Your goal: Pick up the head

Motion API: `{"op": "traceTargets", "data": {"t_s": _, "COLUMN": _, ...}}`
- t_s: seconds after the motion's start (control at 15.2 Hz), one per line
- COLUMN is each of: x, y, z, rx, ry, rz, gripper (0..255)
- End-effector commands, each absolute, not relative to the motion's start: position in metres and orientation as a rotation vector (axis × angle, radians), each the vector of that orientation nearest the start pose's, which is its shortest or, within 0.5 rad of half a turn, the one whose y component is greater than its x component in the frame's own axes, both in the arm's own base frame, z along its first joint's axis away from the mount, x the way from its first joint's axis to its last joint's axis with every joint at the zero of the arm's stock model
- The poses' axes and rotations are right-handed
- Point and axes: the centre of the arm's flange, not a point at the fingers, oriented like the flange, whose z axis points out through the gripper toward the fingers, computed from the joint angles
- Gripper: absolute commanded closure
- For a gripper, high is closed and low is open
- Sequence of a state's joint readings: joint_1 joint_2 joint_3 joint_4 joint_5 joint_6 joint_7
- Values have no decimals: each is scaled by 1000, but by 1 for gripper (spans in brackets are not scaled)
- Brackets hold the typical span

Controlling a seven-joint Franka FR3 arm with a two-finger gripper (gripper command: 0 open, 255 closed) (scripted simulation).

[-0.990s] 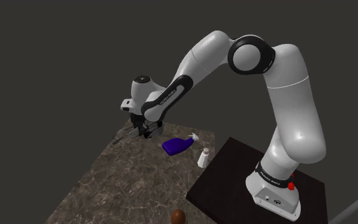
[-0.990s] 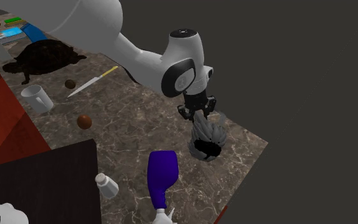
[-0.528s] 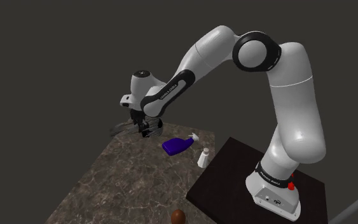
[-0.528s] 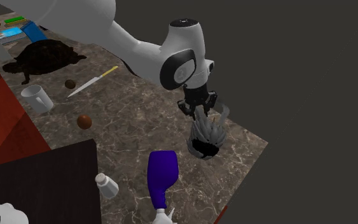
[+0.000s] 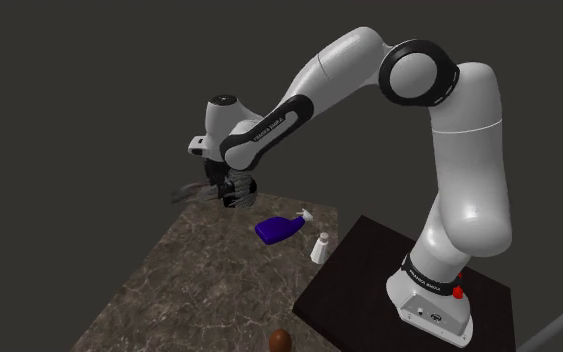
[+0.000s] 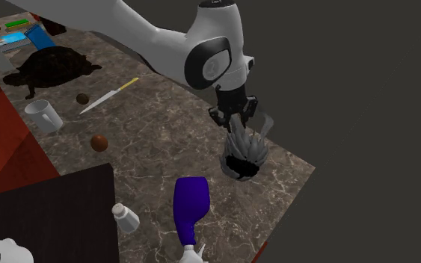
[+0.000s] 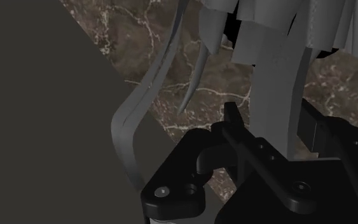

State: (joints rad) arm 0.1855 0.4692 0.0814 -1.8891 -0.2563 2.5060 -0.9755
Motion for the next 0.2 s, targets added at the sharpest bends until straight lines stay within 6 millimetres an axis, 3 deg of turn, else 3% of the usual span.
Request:
{"op": "traceTargets", "data": {"t_s": 0.0, "x": 627, "y": 170, "z": 284, "rx": -2507, "ry": -2168, "rz": -165, "gripper": 255}}
{"op": "traceTargets", "data": {"t_s": 0.13, "x": 627, "y": 170, "z": 285, "rx": -2507, "ry": -2168, "rz": -165, "gripper": 255}}
